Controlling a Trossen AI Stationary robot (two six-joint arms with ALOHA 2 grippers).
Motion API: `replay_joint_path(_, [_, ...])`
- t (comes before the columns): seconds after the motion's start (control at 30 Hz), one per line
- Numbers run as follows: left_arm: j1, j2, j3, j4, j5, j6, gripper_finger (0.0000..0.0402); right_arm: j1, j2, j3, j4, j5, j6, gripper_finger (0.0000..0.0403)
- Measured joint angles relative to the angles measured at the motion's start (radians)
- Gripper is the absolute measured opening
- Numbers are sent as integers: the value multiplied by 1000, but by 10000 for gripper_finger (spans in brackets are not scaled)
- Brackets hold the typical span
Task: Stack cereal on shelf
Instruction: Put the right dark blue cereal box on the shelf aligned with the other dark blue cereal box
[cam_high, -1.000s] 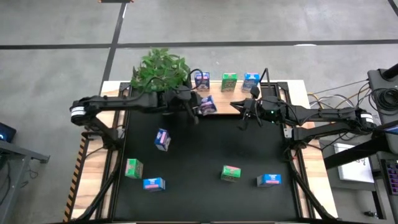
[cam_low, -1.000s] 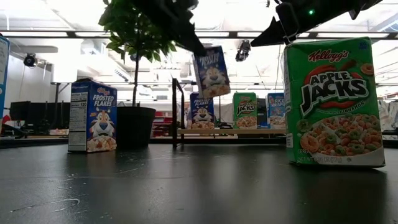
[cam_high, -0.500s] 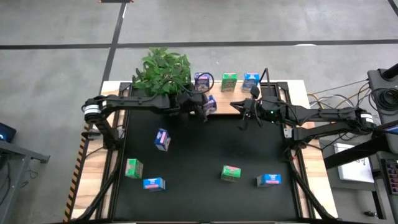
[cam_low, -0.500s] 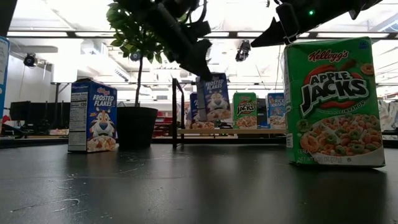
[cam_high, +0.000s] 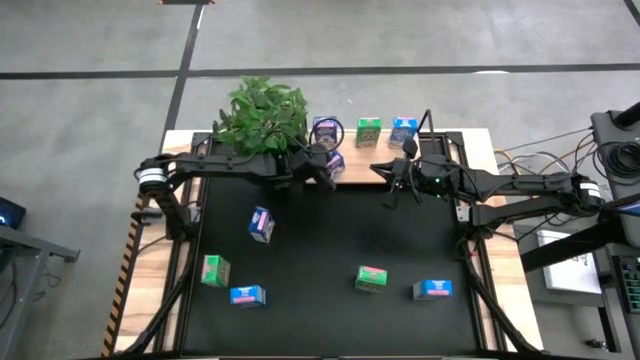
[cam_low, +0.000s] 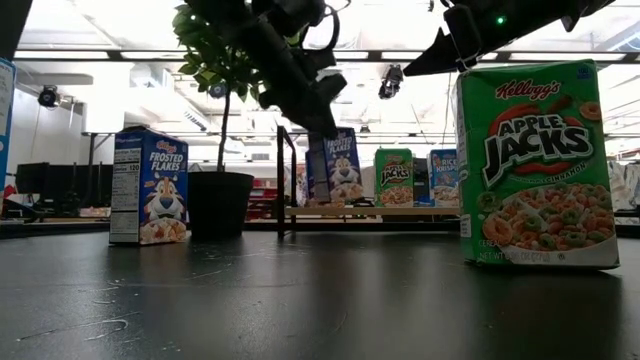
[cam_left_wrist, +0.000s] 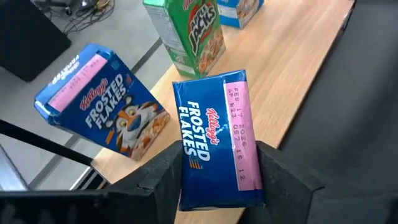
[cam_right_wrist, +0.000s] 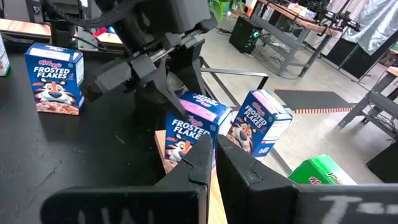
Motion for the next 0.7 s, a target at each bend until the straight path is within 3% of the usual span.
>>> replay_joint_path(0.33, [0, 25, 8, 22, -2, 49, 222, 0, 0, 0, -8, 0, 10, 12])
replay_joint_path(0.57, [-27, -16, 8, 17, -2, 95, 236, 0, 0, -1, -15, -2, 25, 12])
replay_joint_path(0.7, [-91, -67, 8, 4, 0, 142, 233, 0, 0, -1, -16, -77, 42, 12])
